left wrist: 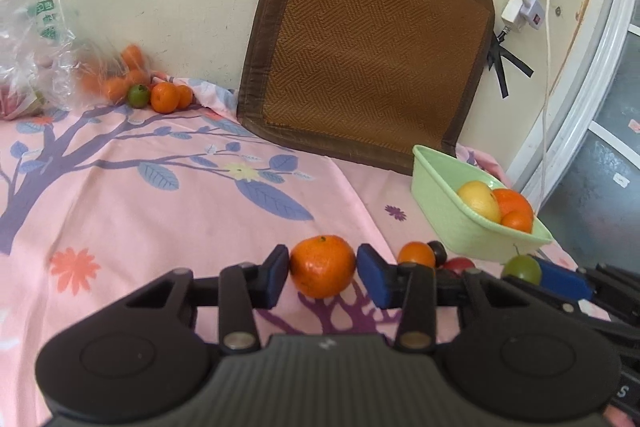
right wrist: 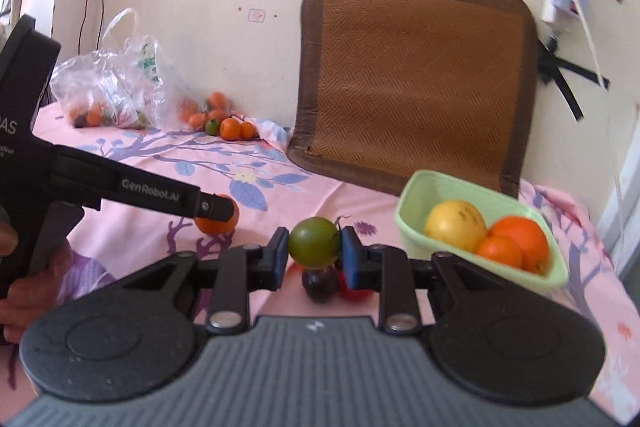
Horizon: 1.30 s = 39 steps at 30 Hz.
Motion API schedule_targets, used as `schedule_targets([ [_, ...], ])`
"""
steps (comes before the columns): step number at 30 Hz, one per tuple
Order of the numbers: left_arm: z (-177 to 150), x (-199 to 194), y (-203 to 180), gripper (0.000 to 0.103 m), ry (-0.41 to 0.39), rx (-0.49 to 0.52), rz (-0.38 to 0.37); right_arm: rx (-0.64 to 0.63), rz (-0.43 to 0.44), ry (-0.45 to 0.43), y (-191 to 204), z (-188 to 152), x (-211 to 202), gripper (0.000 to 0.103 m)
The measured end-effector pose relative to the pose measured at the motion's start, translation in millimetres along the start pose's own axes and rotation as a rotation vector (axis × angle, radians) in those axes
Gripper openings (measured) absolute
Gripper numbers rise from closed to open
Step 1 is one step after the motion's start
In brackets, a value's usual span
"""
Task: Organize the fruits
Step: 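Carry the lime and orange into the green bowl and open both tools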
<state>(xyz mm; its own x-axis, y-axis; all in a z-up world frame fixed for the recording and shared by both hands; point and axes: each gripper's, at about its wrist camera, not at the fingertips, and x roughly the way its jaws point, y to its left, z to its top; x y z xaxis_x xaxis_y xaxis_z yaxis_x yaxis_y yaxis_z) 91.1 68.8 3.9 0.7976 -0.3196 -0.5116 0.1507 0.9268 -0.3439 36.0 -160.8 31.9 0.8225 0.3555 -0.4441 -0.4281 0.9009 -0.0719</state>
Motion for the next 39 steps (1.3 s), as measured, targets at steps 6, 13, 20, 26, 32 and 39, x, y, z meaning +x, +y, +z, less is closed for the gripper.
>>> schedule_targets([
  [6,-20.7,-34.1,-15.8,0.038,0.0,0.074,-0.025,0.082,-0.006,0.024,-4.7,-21.2,-18.5,0.031],
  [13,-35.1,-51.1,-34.2,0.028,-0.01,0.158,-0.022,0.109,-0.006,0.061,-4.3,-36.1,-14.4,0.031],
  [20,-34.8,-45.8,-32.6,0.034,-0.018,0.162,-0.005,0.107,0.007,0.091,-0.6,-44.4,-8.4,0.031],
  [26,-31.0,-40.4,-34.1,0.055,0.008,0.151,0.006,0.117,0.032,0.085,-3.3,-45.3,-7.0,0.031],
  [32,-40.4,-33.9,-44.4,0.059,0.058,0.2,0.036,0.112,0.047,0.092,-5.7,-47.5,-5.2,0.031],
  [39,-44.7,-30.5,-41.8,0.04,0.068,0.194,0.052,0.093,0.07,0.096,-4.9,-49.5,-5.0,0.031],
])
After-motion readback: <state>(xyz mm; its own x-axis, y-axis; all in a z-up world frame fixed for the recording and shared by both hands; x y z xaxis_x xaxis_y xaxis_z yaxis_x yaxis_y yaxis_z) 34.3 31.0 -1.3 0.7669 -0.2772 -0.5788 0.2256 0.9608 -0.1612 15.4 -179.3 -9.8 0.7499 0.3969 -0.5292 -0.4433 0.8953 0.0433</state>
